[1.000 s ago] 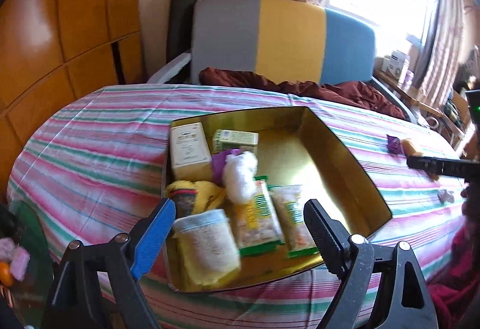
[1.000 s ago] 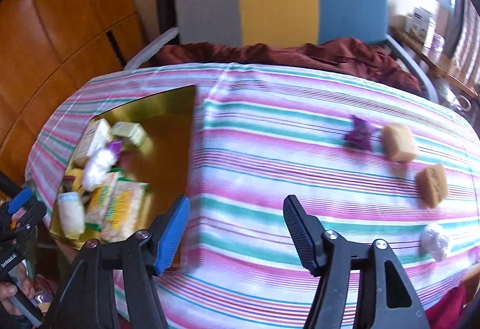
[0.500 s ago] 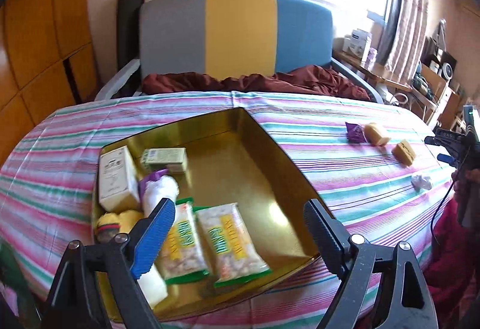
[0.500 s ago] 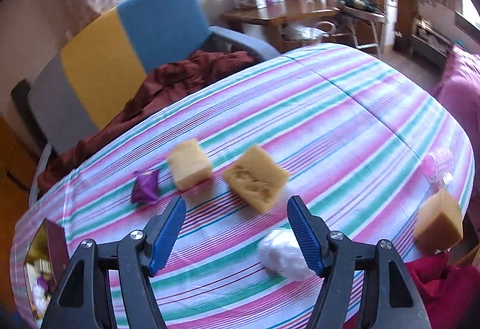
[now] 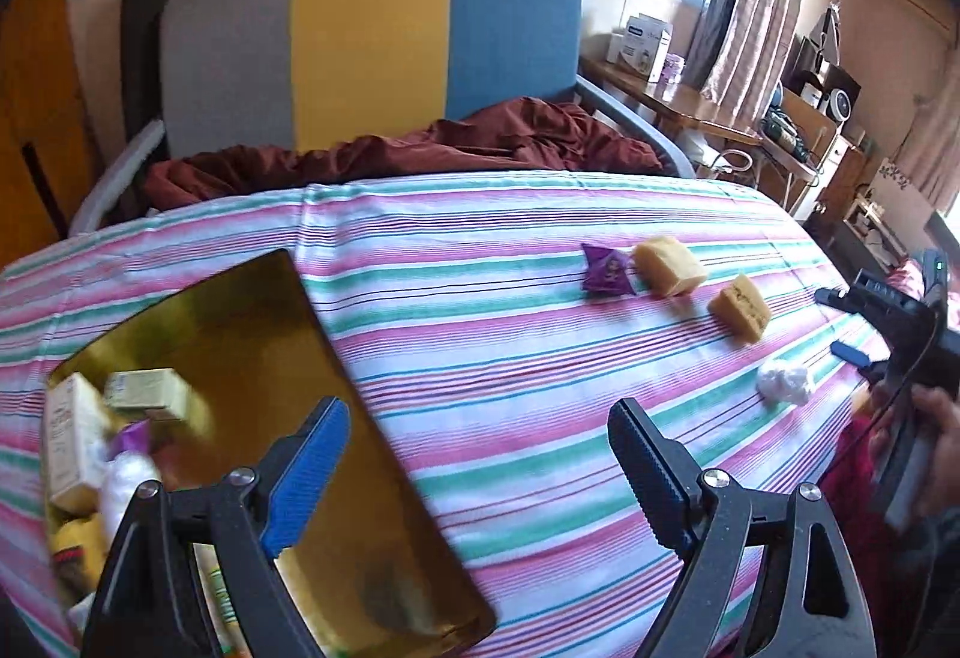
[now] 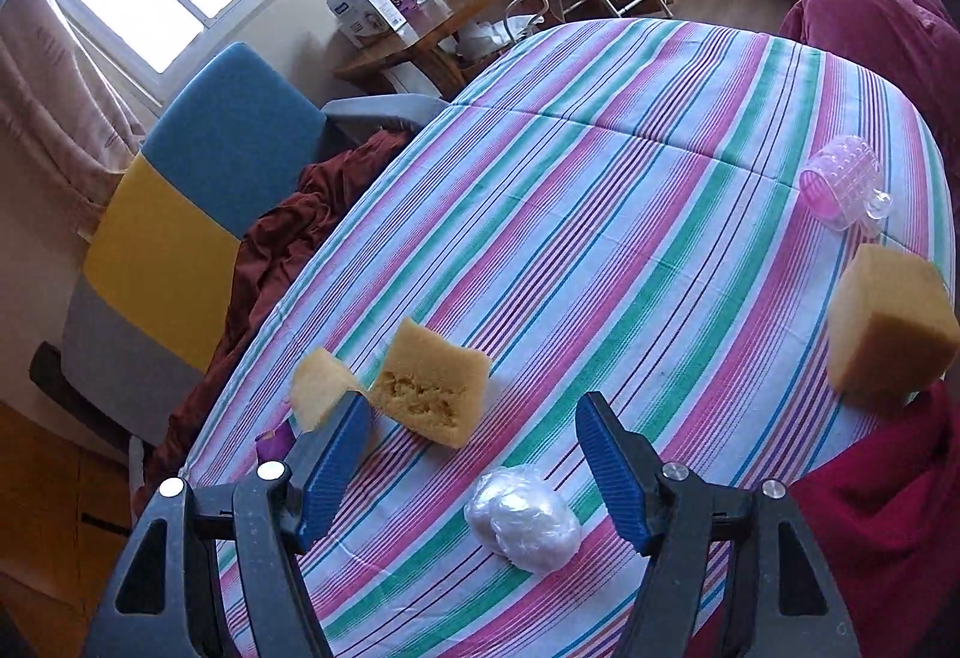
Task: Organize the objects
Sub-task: 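Grasp a purple candy with the left gripper while the right gripper reaches toward the sponge cakes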
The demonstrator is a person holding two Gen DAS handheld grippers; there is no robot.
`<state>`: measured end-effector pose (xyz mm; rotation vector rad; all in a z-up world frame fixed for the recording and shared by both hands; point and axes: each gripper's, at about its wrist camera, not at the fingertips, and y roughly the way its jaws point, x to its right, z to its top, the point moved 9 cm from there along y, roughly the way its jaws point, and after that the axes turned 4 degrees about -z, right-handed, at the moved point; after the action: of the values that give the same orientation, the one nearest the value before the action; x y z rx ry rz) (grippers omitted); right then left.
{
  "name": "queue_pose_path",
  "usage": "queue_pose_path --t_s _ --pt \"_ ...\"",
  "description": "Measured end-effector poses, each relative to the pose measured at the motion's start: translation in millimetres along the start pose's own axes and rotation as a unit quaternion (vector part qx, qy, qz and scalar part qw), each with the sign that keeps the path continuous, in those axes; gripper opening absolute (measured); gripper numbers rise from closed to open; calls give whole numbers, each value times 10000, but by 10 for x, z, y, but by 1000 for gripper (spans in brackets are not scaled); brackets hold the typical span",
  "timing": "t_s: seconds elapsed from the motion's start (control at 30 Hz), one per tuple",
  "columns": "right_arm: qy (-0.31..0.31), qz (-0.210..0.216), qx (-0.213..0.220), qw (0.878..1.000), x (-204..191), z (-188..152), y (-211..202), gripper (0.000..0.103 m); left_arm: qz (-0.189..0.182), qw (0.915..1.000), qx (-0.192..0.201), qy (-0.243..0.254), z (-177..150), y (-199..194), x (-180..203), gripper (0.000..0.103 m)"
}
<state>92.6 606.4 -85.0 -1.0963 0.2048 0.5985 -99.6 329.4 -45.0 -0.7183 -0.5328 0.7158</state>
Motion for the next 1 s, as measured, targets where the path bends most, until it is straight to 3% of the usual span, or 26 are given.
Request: queue_pose_path --t_s 0.2,0.37,0.63,0.87,0.9,0.97,1.0 --pt "-280 140 -180 9993 -133 -77 39 72 -121 9996 -241 37 234 484 295 84" --pt "-561 279 -303 9976 -257 -150 63 72 -240 9983 -465 237 395 989 553 71" --pt "-843 454 -566 9938 -392 -280 121 72 -182 9954 -548 763 662 1703 887 70" --pt "-954 498 -703 9917 -454 -337 169 72 -107 9905 -947 991 709 2303 1016 71" --pt "-965 498 -713 9915 -458 -342 173 72 -88 9901 -985 994 709 2371 1006 68" --pt "-979 508 -728 9912 -461 -345 175 72 -90 9895 -1108 928 689 2460 958 36" --pt "-983 506 -727 9912 -461 -345 174 72 -66 9903 -1028 929 706 2426 933 36"
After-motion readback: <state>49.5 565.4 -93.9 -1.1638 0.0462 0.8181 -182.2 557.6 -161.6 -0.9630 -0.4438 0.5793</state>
